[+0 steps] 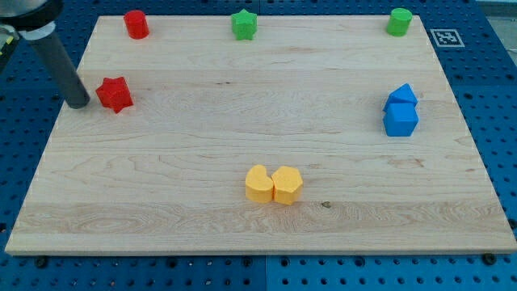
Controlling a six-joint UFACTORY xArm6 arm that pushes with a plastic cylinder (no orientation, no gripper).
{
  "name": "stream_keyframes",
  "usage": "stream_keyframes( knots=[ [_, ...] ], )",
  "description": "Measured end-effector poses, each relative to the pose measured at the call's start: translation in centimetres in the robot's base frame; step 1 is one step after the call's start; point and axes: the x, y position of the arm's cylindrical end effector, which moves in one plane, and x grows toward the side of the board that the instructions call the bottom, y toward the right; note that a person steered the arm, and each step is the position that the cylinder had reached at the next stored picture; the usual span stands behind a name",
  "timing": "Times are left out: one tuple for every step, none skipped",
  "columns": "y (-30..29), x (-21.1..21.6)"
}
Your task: Place the red star diagonally to the red circle
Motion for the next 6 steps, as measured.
stream_keyframes(
  knots=[
    [4.0, 0.0],
    [8.9, 0.0],
    [10.7, 0.0],
    [8.7, -0.3],
    [0.2, -4.1],
    [-3.8, -9.7]
  ],
)
